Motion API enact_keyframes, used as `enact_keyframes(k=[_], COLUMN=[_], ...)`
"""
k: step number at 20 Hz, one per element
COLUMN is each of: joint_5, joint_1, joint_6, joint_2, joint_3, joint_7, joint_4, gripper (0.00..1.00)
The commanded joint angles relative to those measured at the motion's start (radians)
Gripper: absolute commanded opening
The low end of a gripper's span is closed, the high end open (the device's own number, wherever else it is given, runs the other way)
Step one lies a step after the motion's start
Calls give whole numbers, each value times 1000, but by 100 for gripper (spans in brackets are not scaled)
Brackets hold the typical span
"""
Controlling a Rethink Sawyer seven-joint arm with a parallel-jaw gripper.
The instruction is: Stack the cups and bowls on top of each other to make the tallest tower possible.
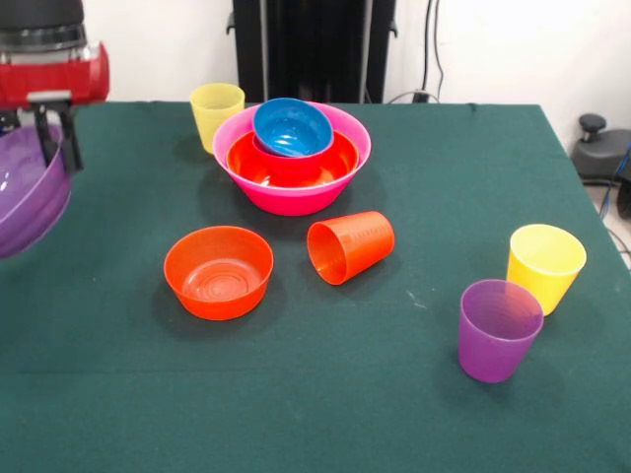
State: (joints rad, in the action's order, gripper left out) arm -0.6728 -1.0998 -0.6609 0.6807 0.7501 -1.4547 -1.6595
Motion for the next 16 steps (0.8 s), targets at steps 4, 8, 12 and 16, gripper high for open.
enact_keyframes(k=[4,8,12,16], joint_5=[133,197,241,254], joint_1=[104,145,193,242], joint_6=[-102,-95,-58,9], joint_2=[256,345,397,416], joint_3=[5,-18,-52,-102], joint_7=[-53,-104,-165,-231], joint_4=[-233,-292,-352,-406], gripper=[0,0,0,0])
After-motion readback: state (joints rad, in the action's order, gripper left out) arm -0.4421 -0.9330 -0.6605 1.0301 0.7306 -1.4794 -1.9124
